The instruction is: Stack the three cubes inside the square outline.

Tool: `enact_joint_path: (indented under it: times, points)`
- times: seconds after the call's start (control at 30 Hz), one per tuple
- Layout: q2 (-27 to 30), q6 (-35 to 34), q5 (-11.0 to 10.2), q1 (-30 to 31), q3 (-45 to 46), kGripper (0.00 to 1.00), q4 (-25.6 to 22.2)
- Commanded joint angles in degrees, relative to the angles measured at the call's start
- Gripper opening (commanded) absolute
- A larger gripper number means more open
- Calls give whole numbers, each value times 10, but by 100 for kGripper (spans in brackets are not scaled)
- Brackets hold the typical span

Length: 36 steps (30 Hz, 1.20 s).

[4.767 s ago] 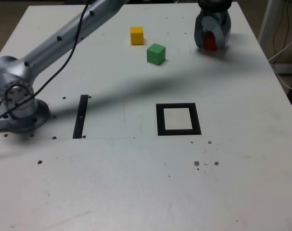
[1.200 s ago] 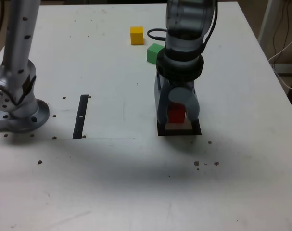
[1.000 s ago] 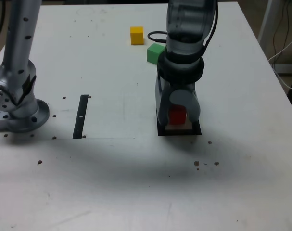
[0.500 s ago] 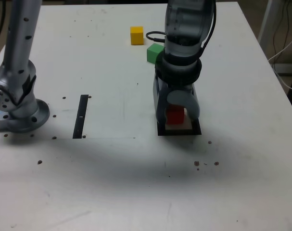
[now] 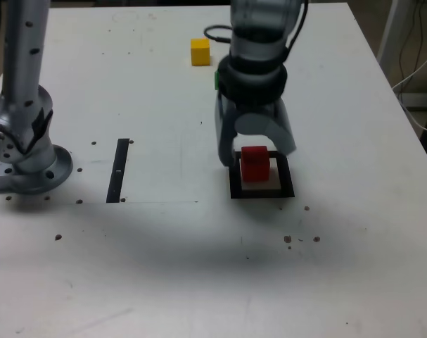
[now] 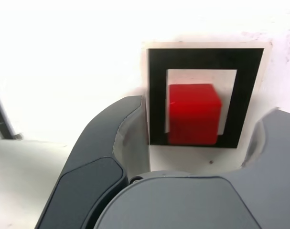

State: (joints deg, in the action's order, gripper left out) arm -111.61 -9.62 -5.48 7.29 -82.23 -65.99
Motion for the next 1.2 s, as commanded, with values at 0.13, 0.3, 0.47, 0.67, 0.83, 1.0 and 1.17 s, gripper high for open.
enact_joint_path:
  times: [0.13, 0.3, 0.47, 0.67, 0.83, 1.0, 1.17]
  points:
    - [31, 25, -9, -3, -11, 99, -22]
    - [53, 54, -8, -20, -7, 99, -33]
    - [66, 82, 0, -49, -3, 99, -39]
    - [81, 142, 0, -108, -5, 99, -39]
    - [88, 195, -4, -168, -17, 99, -51]
    - [83, 248, -5, -243, -35, 99, -74]
    - [73, 301, -11, -324, -53, 99, -80]
